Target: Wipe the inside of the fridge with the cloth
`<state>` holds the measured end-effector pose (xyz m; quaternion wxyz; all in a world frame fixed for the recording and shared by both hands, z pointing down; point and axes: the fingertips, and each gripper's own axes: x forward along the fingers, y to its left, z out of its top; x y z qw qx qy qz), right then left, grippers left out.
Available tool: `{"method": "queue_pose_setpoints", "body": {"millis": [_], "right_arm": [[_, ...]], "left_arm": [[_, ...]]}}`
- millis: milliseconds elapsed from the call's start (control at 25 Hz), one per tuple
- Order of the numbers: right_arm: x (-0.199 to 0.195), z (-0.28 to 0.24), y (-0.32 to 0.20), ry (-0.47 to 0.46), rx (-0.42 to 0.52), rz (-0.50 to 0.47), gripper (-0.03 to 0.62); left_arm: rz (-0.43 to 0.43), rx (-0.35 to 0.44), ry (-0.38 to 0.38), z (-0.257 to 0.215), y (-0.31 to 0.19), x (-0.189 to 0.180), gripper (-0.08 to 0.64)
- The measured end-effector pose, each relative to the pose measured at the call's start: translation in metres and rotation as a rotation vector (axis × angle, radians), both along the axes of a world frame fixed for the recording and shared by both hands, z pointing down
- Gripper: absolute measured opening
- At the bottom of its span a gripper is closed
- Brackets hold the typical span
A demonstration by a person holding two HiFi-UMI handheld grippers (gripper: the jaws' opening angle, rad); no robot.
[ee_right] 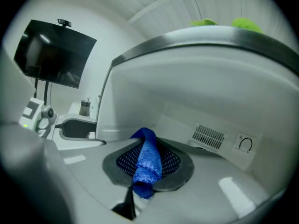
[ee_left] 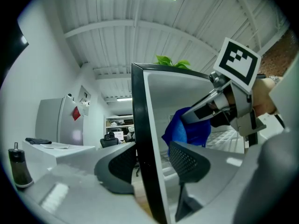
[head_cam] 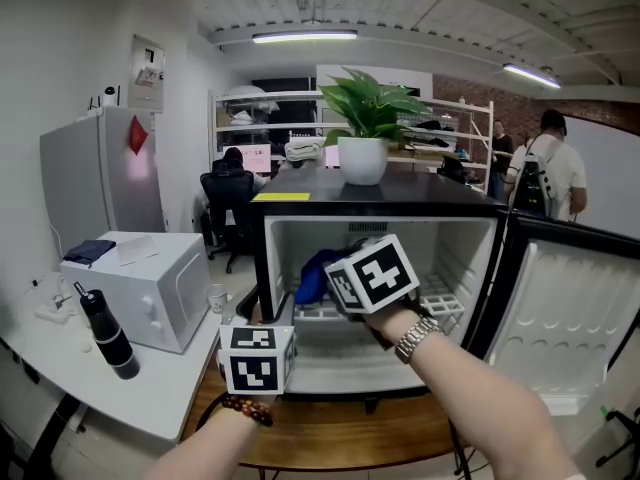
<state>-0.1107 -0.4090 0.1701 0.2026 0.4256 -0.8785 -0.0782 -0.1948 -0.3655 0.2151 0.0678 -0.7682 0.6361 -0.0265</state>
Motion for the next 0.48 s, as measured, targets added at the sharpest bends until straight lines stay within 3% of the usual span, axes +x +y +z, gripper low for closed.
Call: {"method": "queue_pose_setpoints", "body": {"millis": [240,480], "right_arm": [[-0.032,0.014,0.015,-0.019,-0.038,-0.090,0.048],[-0.047,0.049,0.013,0.002,-0.099,-0.111,0.048]], "left_arm": [[0.005,0.020,-0.005,-0.007,0.002,-0.002,0.201],[0.001,-0.007,-0.013,0.000,0.000,-0.002,0.193]]}}
